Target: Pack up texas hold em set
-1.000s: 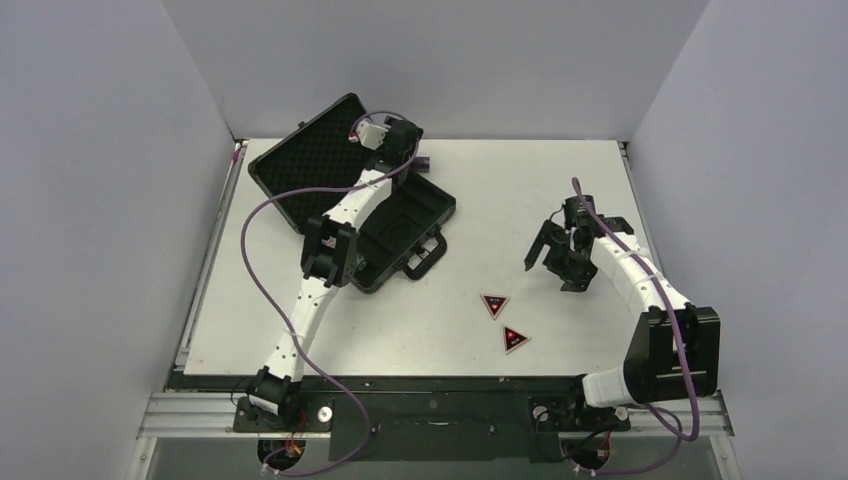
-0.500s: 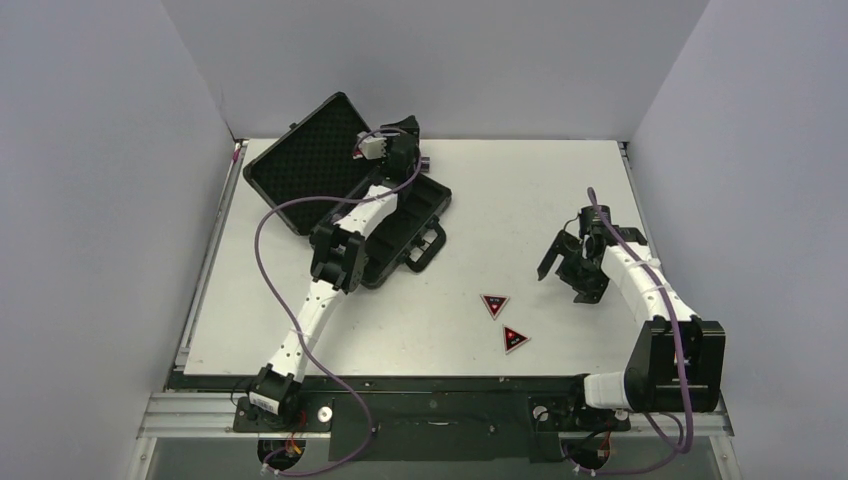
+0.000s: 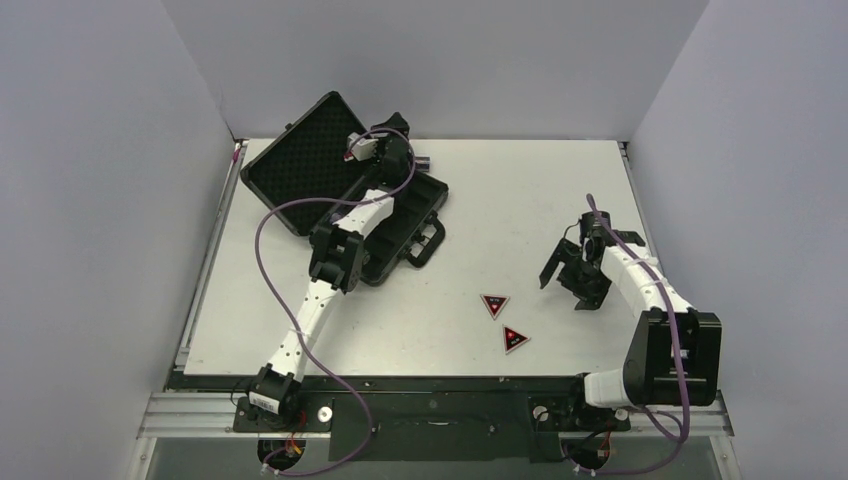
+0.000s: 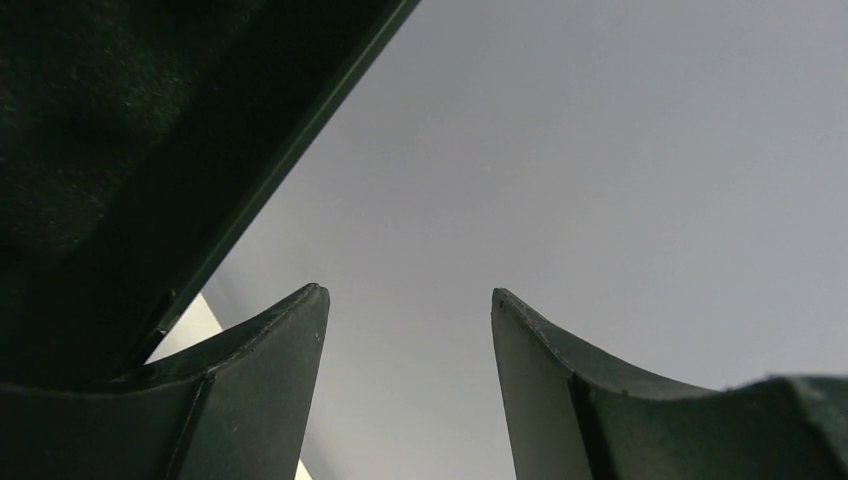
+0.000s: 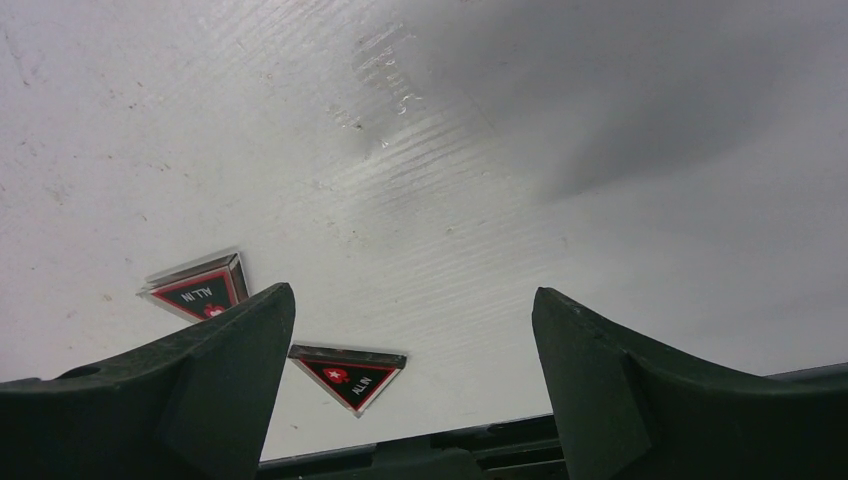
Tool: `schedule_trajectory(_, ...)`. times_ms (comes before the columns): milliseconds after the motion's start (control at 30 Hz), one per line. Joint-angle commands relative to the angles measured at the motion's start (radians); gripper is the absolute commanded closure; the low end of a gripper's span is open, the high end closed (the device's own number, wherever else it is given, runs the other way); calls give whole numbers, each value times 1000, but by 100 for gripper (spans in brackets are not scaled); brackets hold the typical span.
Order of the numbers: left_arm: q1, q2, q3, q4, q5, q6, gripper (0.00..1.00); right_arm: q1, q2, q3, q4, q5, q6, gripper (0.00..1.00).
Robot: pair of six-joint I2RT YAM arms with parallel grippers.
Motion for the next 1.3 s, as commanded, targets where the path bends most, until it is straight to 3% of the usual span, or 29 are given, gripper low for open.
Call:
schedule_trajectory(0,31,-27,-20,-235,-103,70,42,-7,26,28,15,2,-27,16)
schedule_trajectory(67,23,-18,28,-318,-90,71,45,-8,35,36,13,2,-30,16)
schedule_trajectory(300,-49,-62,-16,-512,-41,23,48,-18,12,35,12,-2,-25,16)
schedule_trajectory(467,-109,-185,-98,-880,-113,-52,51,-41,-54,3,2,-3,-24,16)
schedule_trajectory(533,-113,-229,-144,-957,-114,-104,51,-52,-85,-13,-2,-8,-29,16)
schedule_trajectory(633,-111,-261,-157,-1007,-125,-109,50,-65,-129,-36,-10,-17,-37,16)
schedule_trajectory(833,-83,-302,-159,-978,-158,34,50,-81,-198,-70,-29,-24,-47,16)
schedule_trajectory(967,-61,-299,-75,-1145,-159,72,50,-90,-224,-84,-40,-31,-52,16)
schedule_trajectory(1067,-50,-314,-94,-1207,-141,-4,50,-96,-230,-84,-40,-39,-55,16)
schedule_trajectory(1200,-41,-320,-113,-1162,-104,1,47,-96,-227,-82,-33,-52,-58,16)
schedule_trajectory(1267,-42,-345,-156,-1065,-85,15,45,-97,-226,-82,-33,-55,-61,16)
